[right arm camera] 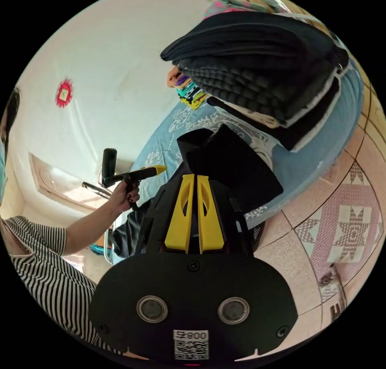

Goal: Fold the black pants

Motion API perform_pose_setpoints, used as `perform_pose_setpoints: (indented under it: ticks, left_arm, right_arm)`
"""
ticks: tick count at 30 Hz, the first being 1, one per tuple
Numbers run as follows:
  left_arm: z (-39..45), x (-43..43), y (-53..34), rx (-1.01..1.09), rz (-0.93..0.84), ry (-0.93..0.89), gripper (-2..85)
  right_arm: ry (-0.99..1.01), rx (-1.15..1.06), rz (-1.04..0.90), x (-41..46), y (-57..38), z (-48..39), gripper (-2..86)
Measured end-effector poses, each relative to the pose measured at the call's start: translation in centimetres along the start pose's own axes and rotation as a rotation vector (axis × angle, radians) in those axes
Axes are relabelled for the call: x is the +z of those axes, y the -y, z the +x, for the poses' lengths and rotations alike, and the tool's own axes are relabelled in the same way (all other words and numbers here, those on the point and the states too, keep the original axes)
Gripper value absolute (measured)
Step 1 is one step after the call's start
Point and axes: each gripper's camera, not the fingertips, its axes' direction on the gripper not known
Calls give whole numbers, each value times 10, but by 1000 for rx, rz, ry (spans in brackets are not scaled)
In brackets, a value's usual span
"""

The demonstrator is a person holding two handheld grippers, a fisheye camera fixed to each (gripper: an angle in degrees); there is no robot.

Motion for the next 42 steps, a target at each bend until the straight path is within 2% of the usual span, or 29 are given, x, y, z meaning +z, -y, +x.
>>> perform_pose_setpoints:
  ticks: [3, 9, 16, 19, 21, 24, 28, 38, 42]
  left_arm:
    - [1, 24, 41, 16, -43, 45, 59]
    - [-8, 68, 99, -14, -130, 149, 65]
    - [-17, 89, 121, -45, -169, 62, 25]
    - [-9, 62, 117, -22, -54, -4, 18]
    - [5, 19, 104, 28, 112, -95, 16]
    - [23, -26, 86, 68, 247, -81, 14]
    - [36, -40, 81, 73, 295, -73, 13]
    - [48, 60, 140, 69, 12, -8, 14]
    - [54, 92, 153, 82, -95, 85, 13]
  right_arm:
    - [62, 131, 27, -17, -6, 51, 7]
    - [80, 150, -11, -23, -5, 102, 7]
    - [109, 123, -42, -21, 8, 135, 7]
    - [196, 91, -25, -27, 13, 139, 7]
    - [301, 11, 2, -40, 16, 130, 7]
    - [357, -89, 9, -55, 15, 120, 7]
    - [361, -61, 10, -61, 11, 136, 7]
    - [189, 133, 12, -44, 9, 203, 4]
    - [137, 173, -20, -23, 11, 215, 3]
